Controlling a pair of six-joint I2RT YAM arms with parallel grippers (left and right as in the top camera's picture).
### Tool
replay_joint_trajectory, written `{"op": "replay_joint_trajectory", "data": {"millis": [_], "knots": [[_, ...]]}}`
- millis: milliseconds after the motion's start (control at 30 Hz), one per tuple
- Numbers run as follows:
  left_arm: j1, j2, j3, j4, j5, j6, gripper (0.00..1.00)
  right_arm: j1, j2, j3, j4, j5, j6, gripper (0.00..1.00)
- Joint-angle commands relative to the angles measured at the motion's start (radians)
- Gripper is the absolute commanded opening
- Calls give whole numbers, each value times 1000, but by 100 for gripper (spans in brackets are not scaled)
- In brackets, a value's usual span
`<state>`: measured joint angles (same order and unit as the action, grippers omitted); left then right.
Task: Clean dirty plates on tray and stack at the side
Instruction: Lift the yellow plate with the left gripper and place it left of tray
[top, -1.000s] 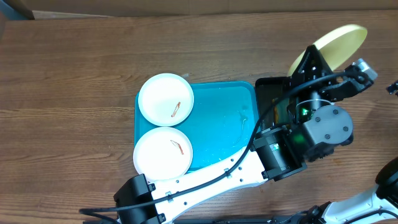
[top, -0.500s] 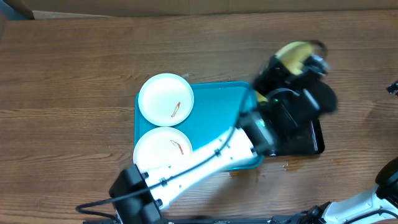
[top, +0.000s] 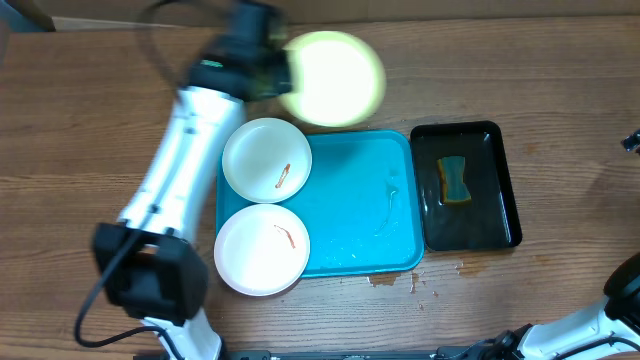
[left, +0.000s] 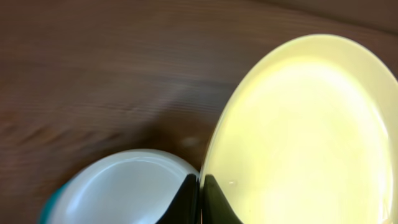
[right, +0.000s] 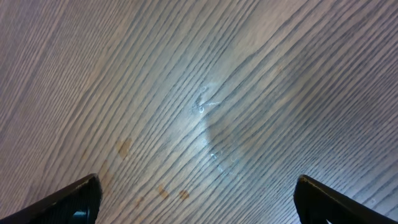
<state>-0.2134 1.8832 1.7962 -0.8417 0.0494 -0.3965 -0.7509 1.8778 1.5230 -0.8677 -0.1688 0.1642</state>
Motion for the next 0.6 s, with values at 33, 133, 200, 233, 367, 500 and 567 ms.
{"op": "replay_joint_trajectory", "data": {"millis": [33,133,200,233,367,500,567], "knots": [[271,-14,27,-142,128,-70,4,5,-13,16,3,0,4,100],[446,-6,23,-232,24,-66,4,5,-13,16,3,0,4,100],[544,3,18,-267,-29,-59,4,5,-13,16,3,0,4,100],[594,10,15,-281,-60,-52,4,5,-13,16,3,0,4,100],[745,39,-5,-299,-116,-52,4,5,-13,16,2,0,4,100],[832,88,-16,-296,-109,-53,4,4,-13,16,3,0,5,100],[846,122,-16,-287,-109,-52,4,5,-13,16,3,0,4,100]]}}
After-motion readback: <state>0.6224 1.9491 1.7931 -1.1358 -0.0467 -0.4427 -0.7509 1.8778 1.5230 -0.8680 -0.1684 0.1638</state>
